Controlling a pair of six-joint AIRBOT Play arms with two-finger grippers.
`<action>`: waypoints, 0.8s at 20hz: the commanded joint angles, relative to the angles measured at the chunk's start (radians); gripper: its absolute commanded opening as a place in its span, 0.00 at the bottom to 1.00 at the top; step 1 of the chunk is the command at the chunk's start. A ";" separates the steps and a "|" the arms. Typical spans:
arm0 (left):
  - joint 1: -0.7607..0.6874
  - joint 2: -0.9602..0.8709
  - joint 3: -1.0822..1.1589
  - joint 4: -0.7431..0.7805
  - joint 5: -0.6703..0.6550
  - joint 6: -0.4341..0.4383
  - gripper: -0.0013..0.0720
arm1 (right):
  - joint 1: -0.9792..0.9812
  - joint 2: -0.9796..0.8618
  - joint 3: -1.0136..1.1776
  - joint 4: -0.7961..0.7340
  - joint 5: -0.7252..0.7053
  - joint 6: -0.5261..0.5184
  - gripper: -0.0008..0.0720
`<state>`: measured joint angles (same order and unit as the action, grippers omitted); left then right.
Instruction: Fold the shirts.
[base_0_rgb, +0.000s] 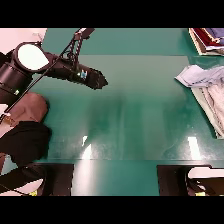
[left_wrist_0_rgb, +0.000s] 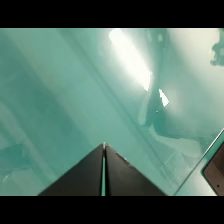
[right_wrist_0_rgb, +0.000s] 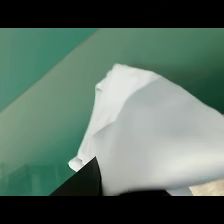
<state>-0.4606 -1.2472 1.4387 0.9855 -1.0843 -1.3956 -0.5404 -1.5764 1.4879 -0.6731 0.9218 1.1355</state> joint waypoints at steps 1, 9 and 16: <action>-0.006 0.001 0.000 -0.002 -0.003 -0.023 0.04 | -0.018 0.000 0.089 0.001 -0.036 -0.015 0.03; -0.006 0.001 0.000 -0.002 -0.009 -0.022 0.04 | -0.021 0.000 0.365 -0.013 0.034 -0.010 0.03; -0.006 0.001 0.000 -0.001 -0.050 -0.020 0.05 | -0.118 0.030 0.373 -0.222 0.245 0.012 0.03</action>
<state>-0.4667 -1.2472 1.4387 0.9840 -1.1164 -1.4174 -0.6193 -1.5604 1.8565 -0.7742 1.0657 1.1370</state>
